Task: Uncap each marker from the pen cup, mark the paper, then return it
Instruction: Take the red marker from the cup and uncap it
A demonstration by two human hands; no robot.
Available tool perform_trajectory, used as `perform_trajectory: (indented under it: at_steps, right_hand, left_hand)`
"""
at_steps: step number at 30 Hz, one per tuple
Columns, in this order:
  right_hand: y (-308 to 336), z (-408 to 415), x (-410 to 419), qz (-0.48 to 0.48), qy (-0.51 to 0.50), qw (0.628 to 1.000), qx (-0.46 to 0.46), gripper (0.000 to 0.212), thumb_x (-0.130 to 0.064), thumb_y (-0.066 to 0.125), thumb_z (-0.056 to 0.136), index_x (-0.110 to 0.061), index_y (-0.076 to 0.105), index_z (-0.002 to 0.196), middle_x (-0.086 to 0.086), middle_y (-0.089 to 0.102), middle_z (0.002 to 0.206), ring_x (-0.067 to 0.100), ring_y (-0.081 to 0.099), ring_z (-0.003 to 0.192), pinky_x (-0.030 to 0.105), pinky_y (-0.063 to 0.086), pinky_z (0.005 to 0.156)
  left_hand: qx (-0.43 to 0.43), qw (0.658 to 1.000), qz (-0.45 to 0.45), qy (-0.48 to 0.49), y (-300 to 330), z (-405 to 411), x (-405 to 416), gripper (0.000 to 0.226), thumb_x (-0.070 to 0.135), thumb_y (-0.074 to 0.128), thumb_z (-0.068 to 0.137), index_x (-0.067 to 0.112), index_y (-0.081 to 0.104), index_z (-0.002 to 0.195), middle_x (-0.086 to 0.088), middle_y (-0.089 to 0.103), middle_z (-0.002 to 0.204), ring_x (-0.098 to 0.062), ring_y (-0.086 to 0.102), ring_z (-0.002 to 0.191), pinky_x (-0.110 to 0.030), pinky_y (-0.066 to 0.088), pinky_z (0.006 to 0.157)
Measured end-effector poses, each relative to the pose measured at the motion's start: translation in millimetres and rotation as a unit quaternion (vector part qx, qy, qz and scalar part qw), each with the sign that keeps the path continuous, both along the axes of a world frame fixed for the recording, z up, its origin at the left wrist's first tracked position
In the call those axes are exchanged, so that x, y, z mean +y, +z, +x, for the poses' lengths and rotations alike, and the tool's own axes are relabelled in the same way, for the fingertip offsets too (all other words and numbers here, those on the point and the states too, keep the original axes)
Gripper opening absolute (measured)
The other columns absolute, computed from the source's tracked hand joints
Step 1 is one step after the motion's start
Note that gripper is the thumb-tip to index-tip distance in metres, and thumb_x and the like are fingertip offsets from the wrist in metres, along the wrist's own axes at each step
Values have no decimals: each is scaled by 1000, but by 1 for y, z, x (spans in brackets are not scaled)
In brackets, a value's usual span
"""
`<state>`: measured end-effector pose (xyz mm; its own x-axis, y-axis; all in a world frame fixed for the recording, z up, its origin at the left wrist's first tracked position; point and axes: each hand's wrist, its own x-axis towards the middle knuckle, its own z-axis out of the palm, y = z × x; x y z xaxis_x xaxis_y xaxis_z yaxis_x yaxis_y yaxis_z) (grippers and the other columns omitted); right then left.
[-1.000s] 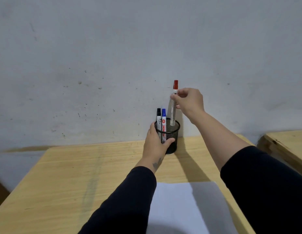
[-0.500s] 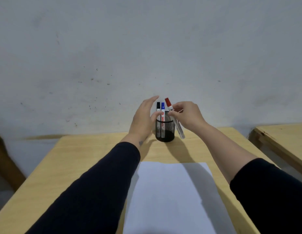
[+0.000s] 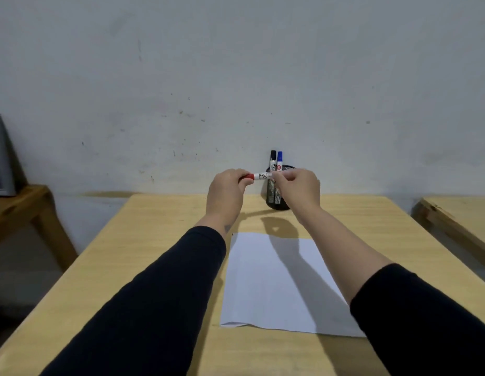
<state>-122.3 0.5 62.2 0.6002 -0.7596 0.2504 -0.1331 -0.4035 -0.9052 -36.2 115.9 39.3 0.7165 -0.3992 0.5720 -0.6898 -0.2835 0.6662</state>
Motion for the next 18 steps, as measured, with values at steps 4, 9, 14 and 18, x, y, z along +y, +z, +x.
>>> perform_trajectory:
  at_steps: [4,9,14,18]
  right_hand:
    - [-17,11,1,444,78,887,-98,26,-28,62,90,-1,61,91,11,62,81,18,62,66,22,57,48]
    - [-32,20,4,463,60,876,-121,14,-8,60,91,-1,57,79,11,61,74,17,61,63,17,55,45]
    - [-43,26,5,443,74,886,-112,16,-10,58,93,-3,58,78,9,62,75,16,61,64,15,55,51]
    - [-50,31,10,441,88,887,-108,15,-10,57,93,-4,57,80,8,61,77,15,60,65,12,53,48]
  left_hand:
    - [21,1000,11,-3,-11,-13,0,18,18,59,92,13,74,100,-3,73,95,-19,64,89,-35,51,82]
    - [80,995,62,-5,-23,-24,3,20,18,57,93,16,75,99,-7,71,85,-22,61,78,-34,48,72]
    - [188,980,67,-1,-21,-18,6,18,20,59,92,16,77,95,0,61,66,-17,50,60,-27,41,58]
    - [248,966,78,0,-21,-12,7,16,22,62,91,15,76,87,-3,63,70,-21,58,63,-33,55,66]
